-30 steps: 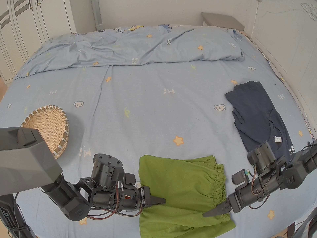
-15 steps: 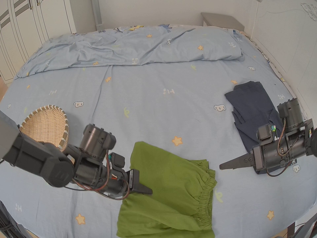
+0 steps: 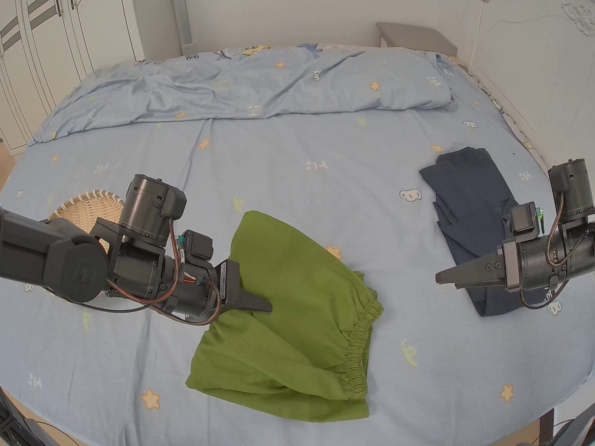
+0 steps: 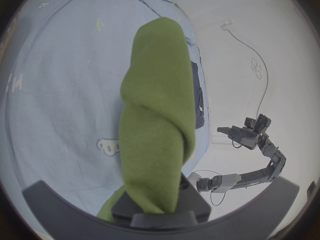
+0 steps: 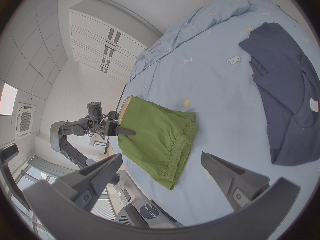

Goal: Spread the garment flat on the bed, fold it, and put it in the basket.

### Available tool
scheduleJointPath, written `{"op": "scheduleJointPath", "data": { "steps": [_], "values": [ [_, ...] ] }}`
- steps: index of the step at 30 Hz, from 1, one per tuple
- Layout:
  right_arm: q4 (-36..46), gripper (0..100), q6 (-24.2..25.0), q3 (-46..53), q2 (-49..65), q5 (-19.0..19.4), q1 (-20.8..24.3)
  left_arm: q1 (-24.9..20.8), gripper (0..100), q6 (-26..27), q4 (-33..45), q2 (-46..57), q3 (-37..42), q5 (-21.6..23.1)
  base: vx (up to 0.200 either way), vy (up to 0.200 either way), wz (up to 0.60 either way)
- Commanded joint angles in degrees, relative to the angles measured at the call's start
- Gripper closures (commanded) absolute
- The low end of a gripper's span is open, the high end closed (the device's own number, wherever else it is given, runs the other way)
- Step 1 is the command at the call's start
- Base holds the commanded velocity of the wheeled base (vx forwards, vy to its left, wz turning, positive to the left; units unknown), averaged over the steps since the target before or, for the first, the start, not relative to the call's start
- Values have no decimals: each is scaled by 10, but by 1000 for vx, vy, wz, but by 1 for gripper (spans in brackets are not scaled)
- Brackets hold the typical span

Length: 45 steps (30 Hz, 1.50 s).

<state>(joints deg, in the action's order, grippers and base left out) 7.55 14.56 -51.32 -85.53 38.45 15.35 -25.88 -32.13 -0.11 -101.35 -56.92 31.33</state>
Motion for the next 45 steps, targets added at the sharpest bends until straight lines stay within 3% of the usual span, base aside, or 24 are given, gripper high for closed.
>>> {"op": "scheduleJointPath", "data": {
  "steps": [1,10,23,45],
  "values": [
    [-1,0,0,-1,5,0,-1,8,100,0,1,6,-12,0,0,0,0],
    [0,0,0,-1,15,0,-4,26,100,1,14,8,-43,1,0,0,0],
    [0,0,0,-1,17,0,-4,79,100,43,151,6,-141,31,0,185,0],
    [0,0,0,0,17,0,-1,81,100,45,151,5,-140,30,0,200,0]
  ]
}}
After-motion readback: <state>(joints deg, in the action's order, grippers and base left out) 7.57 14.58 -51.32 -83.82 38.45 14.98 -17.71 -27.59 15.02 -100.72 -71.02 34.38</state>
